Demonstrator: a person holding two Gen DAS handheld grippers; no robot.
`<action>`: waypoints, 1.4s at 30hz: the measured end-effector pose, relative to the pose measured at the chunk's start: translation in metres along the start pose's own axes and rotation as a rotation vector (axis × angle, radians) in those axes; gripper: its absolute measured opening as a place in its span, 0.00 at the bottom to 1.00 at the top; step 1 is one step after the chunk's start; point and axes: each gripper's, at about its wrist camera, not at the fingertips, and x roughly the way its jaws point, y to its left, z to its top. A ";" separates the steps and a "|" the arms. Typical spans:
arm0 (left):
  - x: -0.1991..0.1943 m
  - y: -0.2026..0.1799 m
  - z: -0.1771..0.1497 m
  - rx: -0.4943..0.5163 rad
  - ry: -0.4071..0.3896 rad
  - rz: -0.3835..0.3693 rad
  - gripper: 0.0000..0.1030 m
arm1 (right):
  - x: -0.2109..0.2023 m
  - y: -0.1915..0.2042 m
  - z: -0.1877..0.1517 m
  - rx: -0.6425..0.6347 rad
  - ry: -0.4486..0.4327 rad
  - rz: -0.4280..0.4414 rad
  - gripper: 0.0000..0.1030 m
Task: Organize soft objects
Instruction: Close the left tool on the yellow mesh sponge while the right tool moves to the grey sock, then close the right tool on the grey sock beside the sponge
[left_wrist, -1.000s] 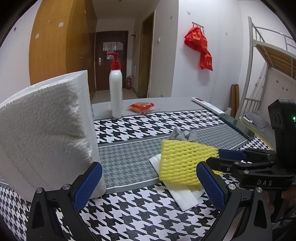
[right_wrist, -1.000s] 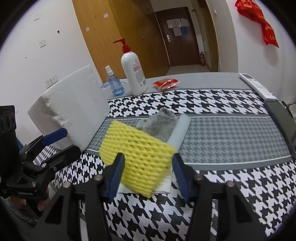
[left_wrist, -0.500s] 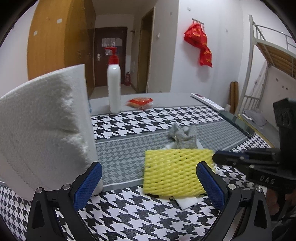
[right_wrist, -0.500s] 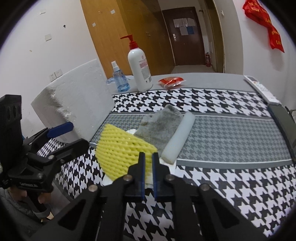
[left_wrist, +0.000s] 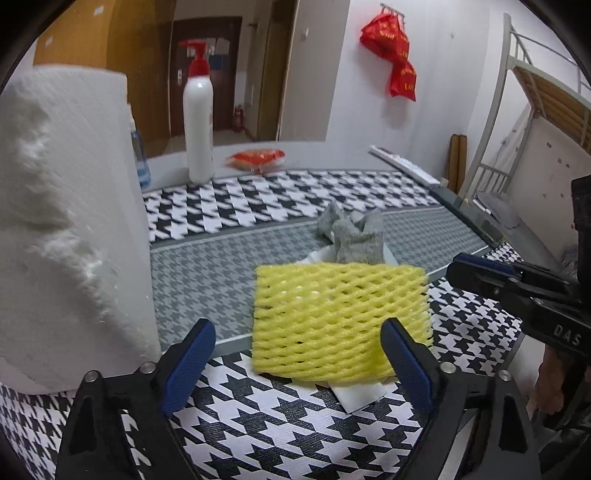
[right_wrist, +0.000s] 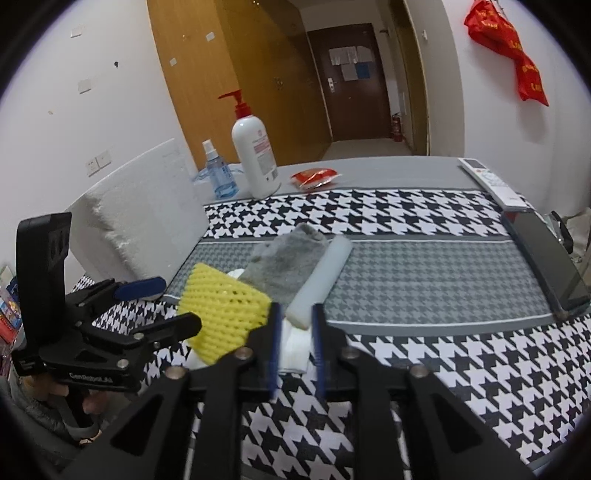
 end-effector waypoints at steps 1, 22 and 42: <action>0.002 0.001 0.000 -0.009 0.011 -0.009 0.80 | 0.001 0.000 0.000 -0.003 0.004 0.005 0.28; -0.002 -0.005 -0.001 0.038 0.019 -0.052 0.10 | 0.022 -0.002 0.010 -0.007 0.031 -0.016 0.60; -0.042 0.014 -0.016 0.022 -0.029 -0.011 0.09 | 0.029 0.024 0.017 -0.052 0.041 0.008 0.60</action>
